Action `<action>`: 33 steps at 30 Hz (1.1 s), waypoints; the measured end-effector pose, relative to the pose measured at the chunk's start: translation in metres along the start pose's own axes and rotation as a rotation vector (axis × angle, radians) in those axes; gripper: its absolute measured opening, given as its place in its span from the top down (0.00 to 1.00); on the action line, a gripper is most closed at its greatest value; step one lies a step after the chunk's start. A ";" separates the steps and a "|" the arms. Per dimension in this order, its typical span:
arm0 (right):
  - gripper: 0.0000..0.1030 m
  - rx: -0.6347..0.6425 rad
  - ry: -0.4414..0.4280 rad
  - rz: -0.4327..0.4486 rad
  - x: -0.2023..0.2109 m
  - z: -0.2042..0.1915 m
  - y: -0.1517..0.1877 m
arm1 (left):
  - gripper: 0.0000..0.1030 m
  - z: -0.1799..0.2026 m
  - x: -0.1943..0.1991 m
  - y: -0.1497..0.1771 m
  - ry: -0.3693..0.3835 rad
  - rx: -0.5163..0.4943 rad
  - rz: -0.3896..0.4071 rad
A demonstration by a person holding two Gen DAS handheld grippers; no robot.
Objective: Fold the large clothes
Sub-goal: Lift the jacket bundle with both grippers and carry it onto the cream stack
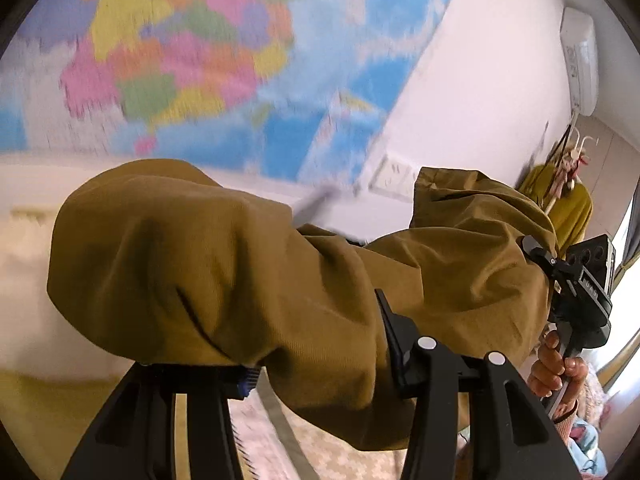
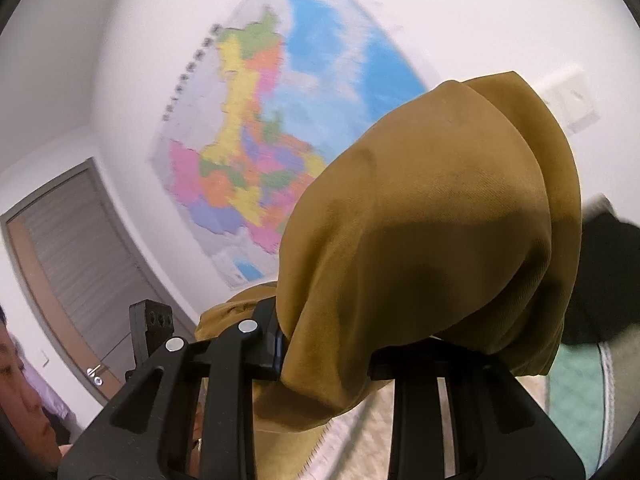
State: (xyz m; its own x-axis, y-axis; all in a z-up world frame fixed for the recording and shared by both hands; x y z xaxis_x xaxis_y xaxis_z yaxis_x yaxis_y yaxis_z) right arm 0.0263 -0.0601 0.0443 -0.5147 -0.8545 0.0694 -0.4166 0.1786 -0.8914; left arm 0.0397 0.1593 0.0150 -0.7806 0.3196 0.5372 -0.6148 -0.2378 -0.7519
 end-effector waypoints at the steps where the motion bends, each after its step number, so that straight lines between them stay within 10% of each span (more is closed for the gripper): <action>1: 0.74 0.012 -0.026 0.002 -0.010 -0.009 -0.009 | 0.55 -0.007 0.009 -0.012 -0.015 0.001 0.022; 11: 0.74 0.070 -0.221 -0.058 -0.150 -0.077 -0.052 | 0.55 -0.113 0.089 -0.100 -0.268 0.040 0.206; 24: 0.74 0.117 -0.384 -0.107 -0.298 -0.155 -0.030 | 0.55 -0.265 0.157 -0.157 -0.504 0.131 0.325; 28: 0.73 0.151 -0.369 -0.202 -0.333 -0.149 0.025 | 0.55 -0.326 0.155 -0.120 -0.606 0.151 0.339; 33: 0.71 0.062 -0.283 -0.587 -0.376 -0.092 0.164 | 0.53 -0.419 0.111 -0.007 -0.641 0.365 0.119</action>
State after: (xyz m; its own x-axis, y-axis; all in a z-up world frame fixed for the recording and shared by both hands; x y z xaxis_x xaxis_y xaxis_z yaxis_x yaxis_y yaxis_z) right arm 0.0826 0.3351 -0.0867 0.0055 -0.8981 0.4397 -0.5200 -0.3781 -0.7659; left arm 0.0050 0.5805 -0.0802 -0.6879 -0.2984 0.6617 -0.4334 -0.5623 -0.7042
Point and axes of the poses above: each gripper's, at about its wrist camera, not at the fingertips, and x roughly against the way its jaws point, z to its right, y to its underside, the point moved 10 cm from there along -x, roughly the way its jaws point, and after that the axes turned 6 degrees about -z, right-handed, at the moved point
